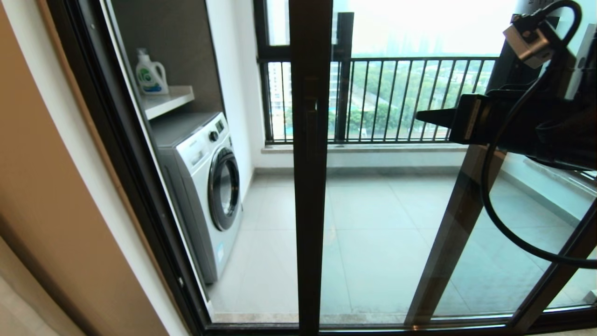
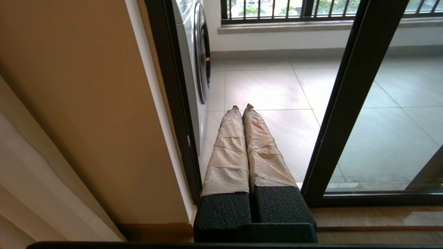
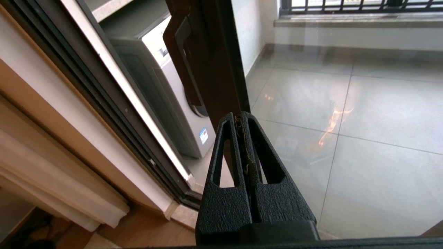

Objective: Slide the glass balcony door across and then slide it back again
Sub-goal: Open the slid door

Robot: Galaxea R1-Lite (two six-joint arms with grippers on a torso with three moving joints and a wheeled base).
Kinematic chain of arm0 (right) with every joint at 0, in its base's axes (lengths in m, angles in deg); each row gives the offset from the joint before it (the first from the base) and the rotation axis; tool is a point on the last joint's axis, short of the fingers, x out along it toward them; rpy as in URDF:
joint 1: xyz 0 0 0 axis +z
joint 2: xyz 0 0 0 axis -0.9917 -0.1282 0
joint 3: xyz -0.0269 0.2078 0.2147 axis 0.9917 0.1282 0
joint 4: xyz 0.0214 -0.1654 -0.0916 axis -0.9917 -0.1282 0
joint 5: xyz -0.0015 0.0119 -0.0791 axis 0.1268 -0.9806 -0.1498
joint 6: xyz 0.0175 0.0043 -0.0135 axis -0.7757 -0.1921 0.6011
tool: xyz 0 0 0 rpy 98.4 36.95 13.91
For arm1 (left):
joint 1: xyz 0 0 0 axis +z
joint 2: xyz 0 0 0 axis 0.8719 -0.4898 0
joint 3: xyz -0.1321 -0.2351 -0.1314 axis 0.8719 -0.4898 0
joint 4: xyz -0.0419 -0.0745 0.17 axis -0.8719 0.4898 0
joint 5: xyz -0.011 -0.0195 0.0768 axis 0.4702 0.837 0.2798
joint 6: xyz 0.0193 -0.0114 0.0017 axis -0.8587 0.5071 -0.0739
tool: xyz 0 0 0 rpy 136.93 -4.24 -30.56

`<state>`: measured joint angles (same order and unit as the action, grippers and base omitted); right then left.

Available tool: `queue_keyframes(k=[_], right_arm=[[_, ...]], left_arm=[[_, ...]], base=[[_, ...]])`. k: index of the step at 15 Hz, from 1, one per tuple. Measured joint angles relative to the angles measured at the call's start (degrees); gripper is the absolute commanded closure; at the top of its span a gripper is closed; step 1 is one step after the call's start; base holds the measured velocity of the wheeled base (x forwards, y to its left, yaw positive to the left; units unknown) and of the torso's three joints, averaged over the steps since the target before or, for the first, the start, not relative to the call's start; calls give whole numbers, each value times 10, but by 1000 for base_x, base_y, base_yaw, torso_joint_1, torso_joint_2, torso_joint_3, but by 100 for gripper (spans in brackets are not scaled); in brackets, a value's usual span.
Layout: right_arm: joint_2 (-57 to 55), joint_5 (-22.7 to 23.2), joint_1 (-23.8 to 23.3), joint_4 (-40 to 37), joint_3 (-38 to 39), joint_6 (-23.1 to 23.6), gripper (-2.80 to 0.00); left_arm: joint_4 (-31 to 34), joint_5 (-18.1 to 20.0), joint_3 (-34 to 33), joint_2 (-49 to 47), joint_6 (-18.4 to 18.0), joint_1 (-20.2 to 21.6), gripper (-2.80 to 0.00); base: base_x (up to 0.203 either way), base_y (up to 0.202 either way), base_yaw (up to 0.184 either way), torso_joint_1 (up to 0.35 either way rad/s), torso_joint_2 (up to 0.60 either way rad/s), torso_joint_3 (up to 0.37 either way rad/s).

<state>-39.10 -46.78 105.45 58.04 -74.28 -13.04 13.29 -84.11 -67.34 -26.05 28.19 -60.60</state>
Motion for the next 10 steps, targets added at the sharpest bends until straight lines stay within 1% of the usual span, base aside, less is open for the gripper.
queue_keyframes(k=[4, 5, 7, 10], right_arm=[[-73, -2, 21, -19, -62, 5, 0], [-89, -10, 24, -22, -72, 11, 0], [-117, -42, 28, -22, -89, 25, 0], [-148, -59, 29, -22, -125, 28, 0]], left_arm=[[0, 0, 0, 0, 0, 0, 0], [0, 0, 0, 0, 0, 0, 0], [0, 0, 0, 0, 0, 0, 0], [0, 0, 0, 0, 0, 0, 0]], base=[[0, 0, 0, 0, 0, 0], [0, 0, 0, 0, 0, 0], [0, 0, 0, 0, 0, 0], [0, 0, 0, 0, 0, 0]])
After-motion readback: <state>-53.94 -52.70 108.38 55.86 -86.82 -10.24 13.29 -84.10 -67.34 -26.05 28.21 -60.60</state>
